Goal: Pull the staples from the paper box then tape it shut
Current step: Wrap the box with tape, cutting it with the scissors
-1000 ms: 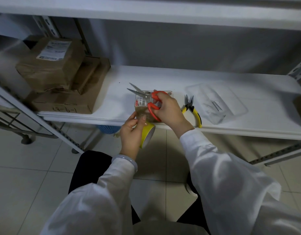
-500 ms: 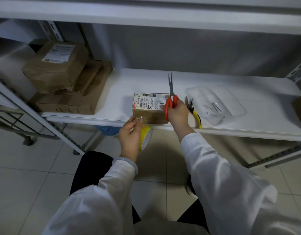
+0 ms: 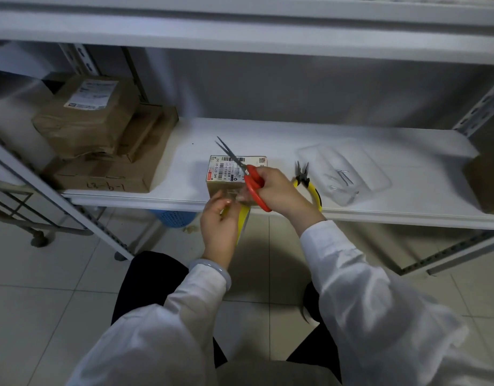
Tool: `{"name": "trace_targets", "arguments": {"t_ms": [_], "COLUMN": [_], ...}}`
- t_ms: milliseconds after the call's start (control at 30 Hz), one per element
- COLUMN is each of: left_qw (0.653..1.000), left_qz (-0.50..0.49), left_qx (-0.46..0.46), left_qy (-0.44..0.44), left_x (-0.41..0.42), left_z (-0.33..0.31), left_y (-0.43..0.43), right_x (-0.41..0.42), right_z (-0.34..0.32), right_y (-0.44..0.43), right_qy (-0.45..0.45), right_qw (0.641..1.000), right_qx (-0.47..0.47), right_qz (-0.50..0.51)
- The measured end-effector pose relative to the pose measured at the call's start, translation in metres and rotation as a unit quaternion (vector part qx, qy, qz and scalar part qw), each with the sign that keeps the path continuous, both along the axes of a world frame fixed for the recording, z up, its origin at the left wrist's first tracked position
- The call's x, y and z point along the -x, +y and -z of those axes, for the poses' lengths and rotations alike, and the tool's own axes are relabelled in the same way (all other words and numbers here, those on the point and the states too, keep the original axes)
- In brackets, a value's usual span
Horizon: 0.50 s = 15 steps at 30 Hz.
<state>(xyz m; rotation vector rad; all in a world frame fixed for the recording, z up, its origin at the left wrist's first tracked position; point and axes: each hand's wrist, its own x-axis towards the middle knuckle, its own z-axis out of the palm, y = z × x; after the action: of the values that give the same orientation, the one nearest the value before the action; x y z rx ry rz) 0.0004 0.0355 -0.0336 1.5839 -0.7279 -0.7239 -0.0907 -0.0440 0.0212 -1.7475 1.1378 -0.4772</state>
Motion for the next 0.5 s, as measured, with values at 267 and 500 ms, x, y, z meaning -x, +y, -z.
{"name": "trace_targets", "arguments": {"t_ms": [267, 500], "left_qw": [0.992, 0.980], "left_qz": [0.095, 0.107], "left_qx": [-0.083, -0.150], "left_qy": [0.015, 0.072], "left_x": [0.009, 0.010], "left_z": [-0.006, -0.011], "left_y": [-0.005, -0.012], "right_x": [0.015, 0.019], "right_z": [-0.019, -0.018], "right_y": [-0.001, -0.013], "right_qy": [-0.004, -0.010], "right_qw": [0.998, 0.995], "right_qx": [0.067, 0.088], "right_qz": [0.014, 0.034]}}
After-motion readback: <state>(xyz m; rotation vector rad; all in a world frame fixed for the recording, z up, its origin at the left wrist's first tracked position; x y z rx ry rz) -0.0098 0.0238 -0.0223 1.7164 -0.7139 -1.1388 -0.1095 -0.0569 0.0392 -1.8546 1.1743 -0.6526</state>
